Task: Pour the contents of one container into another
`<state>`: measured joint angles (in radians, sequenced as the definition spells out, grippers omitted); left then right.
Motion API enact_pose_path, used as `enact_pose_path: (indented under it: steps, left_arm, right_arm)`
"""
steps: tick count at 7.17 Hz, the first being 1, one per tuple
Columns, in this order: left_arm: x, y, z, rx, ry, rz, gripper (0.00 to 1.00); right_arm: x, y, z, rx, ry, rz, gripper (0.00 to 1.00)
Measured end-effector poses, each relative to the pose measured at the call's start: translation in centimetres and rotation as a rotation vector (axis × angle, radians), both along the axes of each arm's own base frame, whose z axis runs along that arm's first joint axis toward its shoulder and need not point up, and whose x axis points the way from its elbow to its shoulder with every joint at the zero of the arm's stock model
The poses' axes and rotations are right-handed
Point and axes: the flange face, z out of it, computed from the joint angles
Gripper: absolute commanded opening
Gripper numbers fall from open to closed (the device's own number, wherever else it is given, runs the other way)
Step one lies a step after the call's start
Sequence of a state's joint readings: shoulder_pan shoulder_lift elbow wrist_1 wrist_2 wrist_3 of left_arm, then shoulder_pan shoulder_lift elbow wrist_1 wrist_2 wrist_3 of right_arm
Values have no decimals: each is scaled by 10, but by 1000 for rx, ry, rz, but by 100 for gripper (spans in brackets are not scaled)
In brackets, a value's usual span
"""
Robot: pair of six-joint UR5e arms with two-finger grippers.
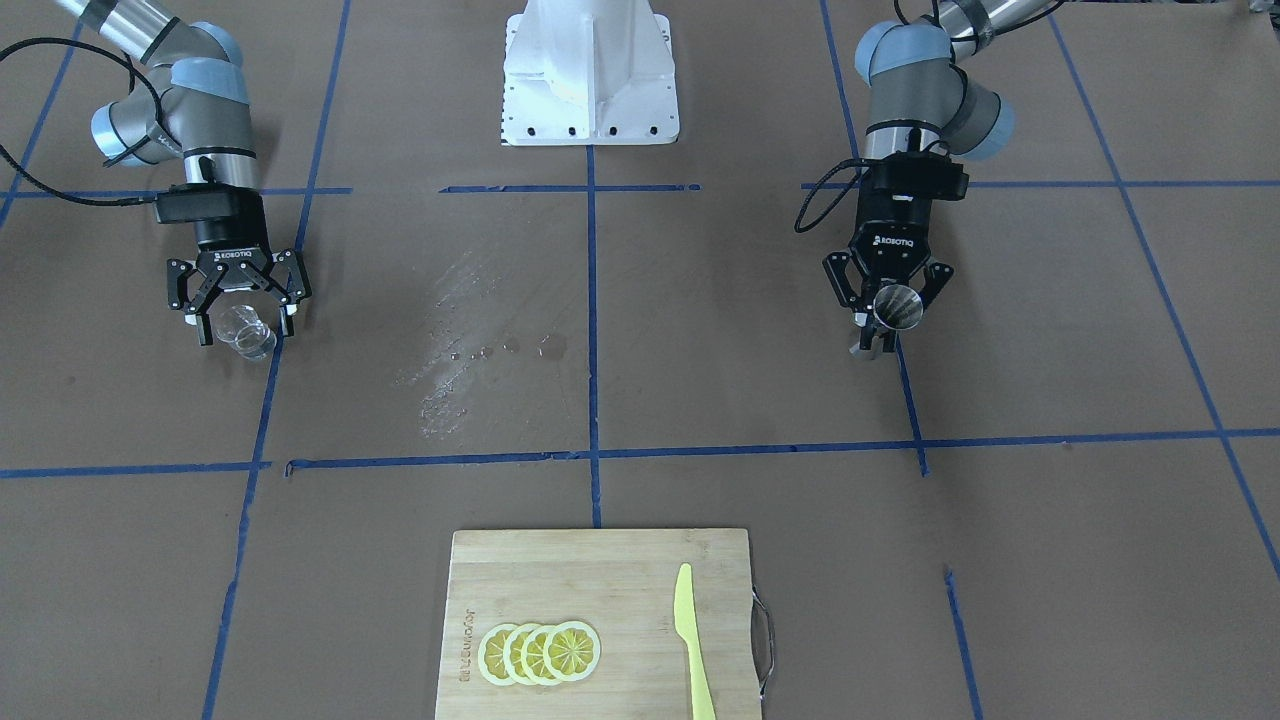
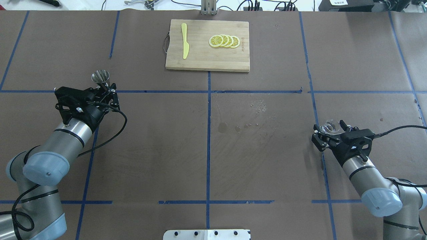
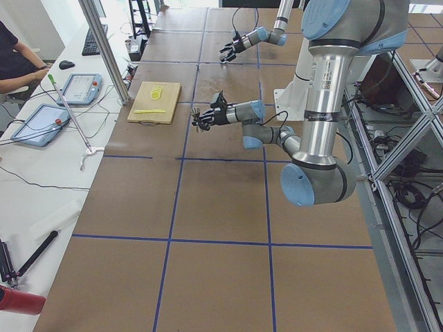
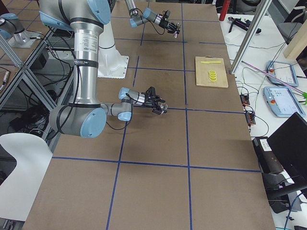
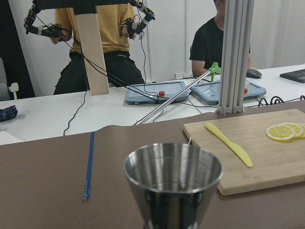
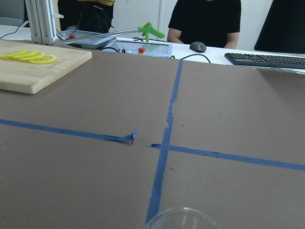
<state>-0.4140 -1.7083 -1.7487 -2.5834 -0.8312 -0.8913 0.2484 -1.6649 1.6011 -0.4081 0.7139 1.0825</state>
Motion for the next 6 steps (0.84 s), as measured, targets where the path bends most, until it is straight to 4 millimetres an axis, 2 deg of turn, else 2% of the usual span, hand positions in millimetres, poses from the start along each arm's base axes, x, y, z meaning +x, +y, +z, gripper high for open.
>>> enact_pose_path:
  steps: [2, 6]
  left_arm:
    - [0, -1, -1, 1, 2, -1, 0]
    - [0, -1, -2, 1, 3, -2, 0]
  right_arm:
    - [2, -2, 2, -2, 2, 4, 95]
    - [2, -5, 2, -15, -4, -9, 95]
